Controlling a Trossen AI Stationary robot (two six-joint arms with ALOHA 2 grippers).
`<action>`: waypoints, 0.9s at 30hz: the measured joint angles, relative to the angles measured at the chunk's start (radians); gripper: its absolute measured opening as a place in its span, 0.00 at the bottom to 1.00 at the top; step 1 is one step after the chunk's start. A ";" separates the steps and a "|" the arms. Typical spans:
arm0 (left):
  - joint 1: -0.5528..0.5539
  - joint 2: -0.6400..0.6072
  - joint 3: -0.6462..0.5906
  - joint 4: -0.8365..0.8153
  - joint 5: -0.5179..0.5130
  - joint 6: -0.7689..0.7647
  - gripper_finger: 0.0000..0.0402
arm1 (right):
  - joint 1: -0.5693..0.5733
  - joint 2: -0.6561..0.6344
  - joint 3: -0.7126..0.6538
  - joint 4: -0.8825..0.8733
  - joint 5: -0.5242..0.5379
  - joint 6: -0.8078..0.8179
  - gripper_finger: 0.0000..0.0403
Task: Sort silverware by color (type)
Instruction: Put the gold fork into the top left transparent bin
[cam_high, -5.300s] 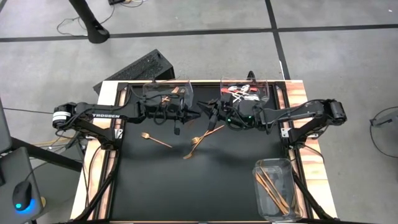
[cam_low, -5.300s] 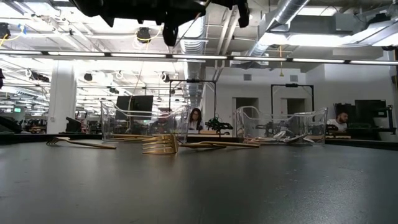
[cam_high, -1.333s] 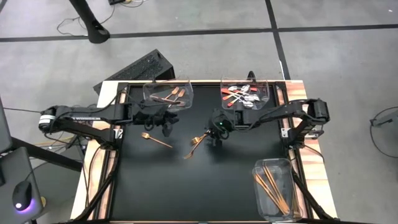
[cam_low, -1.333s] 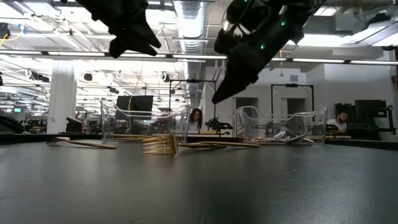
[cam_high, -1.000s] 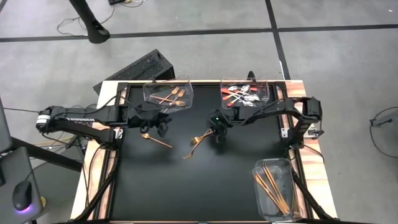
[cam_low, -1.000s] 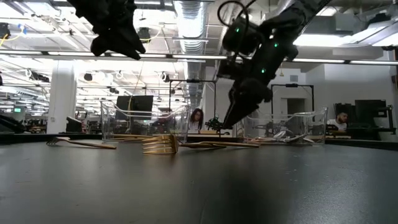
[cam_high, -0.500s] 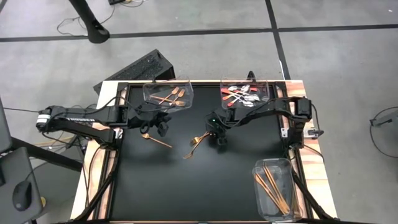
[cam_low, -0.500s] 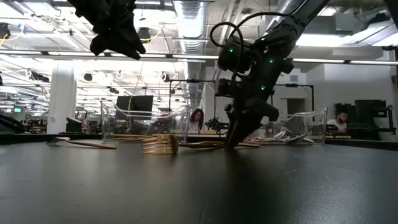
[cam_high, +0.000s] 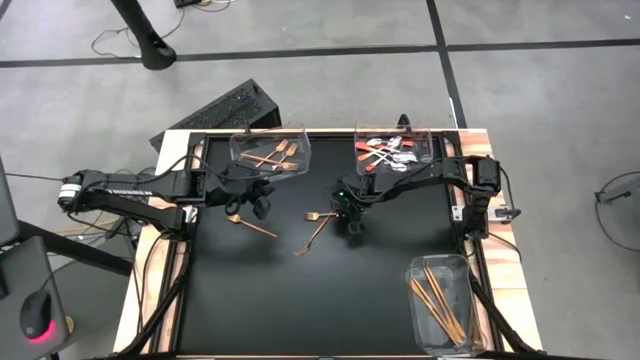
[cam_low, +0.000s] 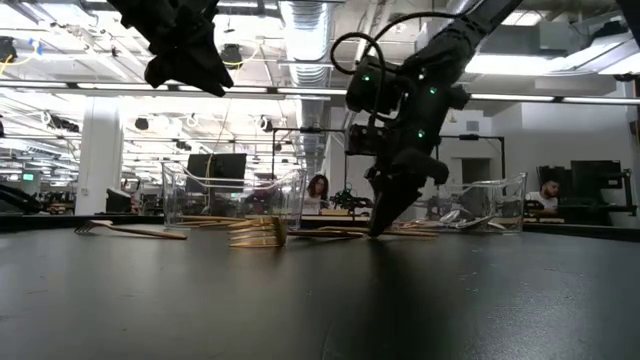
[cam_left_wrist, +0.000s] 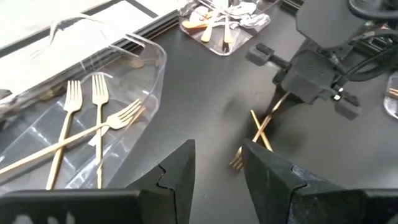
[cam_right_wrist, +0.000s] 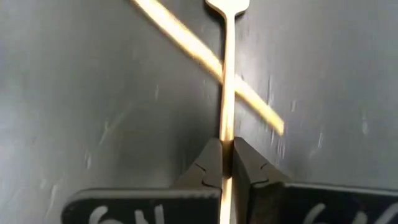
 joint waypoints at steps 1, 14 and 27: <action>0.000 0.000 0.000 0.000 -0.005 0.000 0.30 | -0.002 0.000 0.019 -0.034 -0.001 0.017 0.05; 0.000 -0.084 0.000 -0.002 -0.010 -0.006 0.30 | -0.001 -0.001 0.440 -0.208 0.113 -0.108 0.04; 0.000 -0.231 0.000 -0.161 -0.102 -0.076 0.30 | -0.176 0.258 0.745 0.064 0.112 -0.355 0.09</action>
